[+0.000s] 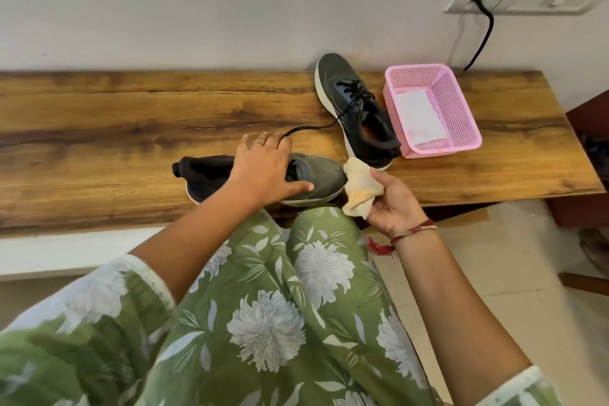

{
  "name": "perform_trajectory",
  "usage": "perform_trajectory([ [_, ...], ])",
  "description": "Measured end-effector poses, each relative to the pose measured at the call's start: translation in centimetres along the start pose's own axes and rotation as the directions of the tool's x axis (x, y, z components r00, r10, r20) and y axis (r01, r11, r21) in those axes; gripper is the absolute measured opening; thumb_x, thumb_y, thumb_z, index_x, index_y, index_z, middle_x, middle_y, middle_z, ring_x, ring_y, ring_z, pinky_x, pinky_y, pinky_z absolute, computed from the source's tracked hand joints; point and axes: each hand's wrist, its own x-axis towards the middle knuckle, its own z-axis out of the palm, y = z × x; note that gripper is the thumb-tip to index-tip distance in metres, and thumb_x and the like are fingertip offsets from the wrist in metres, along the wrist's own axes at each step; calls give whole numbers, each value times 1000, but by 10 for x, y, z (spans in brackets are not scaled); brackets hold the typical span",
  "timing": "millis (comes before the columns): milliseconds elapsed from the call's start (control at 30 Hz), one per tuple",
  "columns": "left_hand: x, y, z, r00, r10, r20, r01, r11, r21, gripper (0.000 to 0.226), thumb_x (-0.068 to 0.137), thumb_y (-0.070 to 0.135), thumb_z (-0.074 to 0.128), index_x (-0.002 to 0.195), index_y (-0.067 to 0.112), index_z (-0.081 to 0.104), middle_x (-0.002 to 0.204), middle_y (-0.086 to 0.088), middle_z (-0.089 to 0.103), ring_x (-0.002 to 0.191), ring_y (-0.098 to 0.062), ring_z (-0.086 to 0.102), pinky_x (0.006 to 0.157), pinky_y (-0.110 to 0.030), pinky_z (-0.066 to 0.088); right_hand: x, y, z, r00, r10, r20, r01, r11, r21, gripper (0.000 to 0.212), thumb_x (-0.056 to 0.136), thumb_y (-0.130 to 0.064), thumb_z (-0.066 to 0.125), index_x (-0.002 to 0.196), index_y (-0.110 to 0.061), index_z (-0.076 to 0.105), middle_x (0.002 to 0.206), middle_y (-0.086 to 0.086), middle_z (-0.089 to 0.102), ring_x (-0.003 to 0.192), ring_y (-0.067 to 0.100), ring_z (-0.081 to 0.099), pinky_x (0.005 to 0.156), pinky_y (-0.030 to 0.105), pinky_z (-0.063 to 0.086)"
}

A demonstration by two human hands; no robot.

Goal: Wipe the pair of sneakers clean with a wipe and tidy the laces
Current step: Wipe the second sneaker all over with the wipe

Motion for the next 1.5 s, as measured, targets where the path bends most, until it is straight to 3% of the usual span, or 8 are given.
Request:
perform_trajectory([
  [167,22,13,9,996,-51,80,44,996,78,82,77,78,44,123,10,47,110,-9,61,96,-28,61,64,-32,42,17,6,9,926,-377,21,359,862,-358,12,90,-4,55,99,-6,63,86,9,67,75,20,67,65,33,56],
  [300,24,9,7,998,57,37,-64,976,207,74,84,73,36,112,6,49,89,-7,65,76,-24,63,47,-28,33,30,2,21,478,-823,306,580,35,-814,19,85,-4,59,100,-4,70,101,10,66,92,21,58,80,17,38],
  [533,26,8,16,990,141,23,-142,951,274,74,90,67,27,113,-1,47,95,-12,67,79,-26,67,54,-32,42,55,40,19,383,-510,770,444,-630,-637,32,76,4,57,105,-2,67,107,15,66,102,34,59,92,40,48],
  [933,19,11,1,963,253,90,-268,908,321,65,98,55,22,118,0,50,111,-12,60,96,-26,63,63,-35,46,36,44,-1,573,-244,782,603,-521,-604,28,81,-1,57,105,-7,70,112,13,66,111,28,56,99,29,37],
  [1067,15,9,7,978,209,28,-208,935,288,63,97,57,26,115,1,50,108,-12,62,93,-26,63,64,-34,46,17,37,7,789,-298,537,602,202,-773,16,91,-7,55,90,-14,70,82,-5,65,78,7,57,73,19,43],
  [1167,13,7,16,983,181,-15,-170,946,275,70,93,64,25,115,2,49,109,-14,62,97,-26,60,65,-32,42,23,19,19,762,-634,135,585,583,-564,21,91,-7,54,77,-17,66,74,-4,60,72,10,53,68,24,44],
  [1333,7,2,23,982,182,-43,-166,953,253,93,79,82,28,124,2,45,118,-18,58,104,-29,58,76,-33,47,39,9,49,558,-772,304,640,167,-750,22,90,-7,55,107,-2,67,95,0,65,87,10,56,81,17,39],
  [1500,9,-3,24,980,191,-50,-176,961,211,84,77,80,37,118,7,45,109,-11,62,93,-26,62,69,-34,48,55,33,36,560,-331,760,589,-486,-646,32,82,3,52,111,-2,66,117,14,63,113,31,53,99,30,34],
])
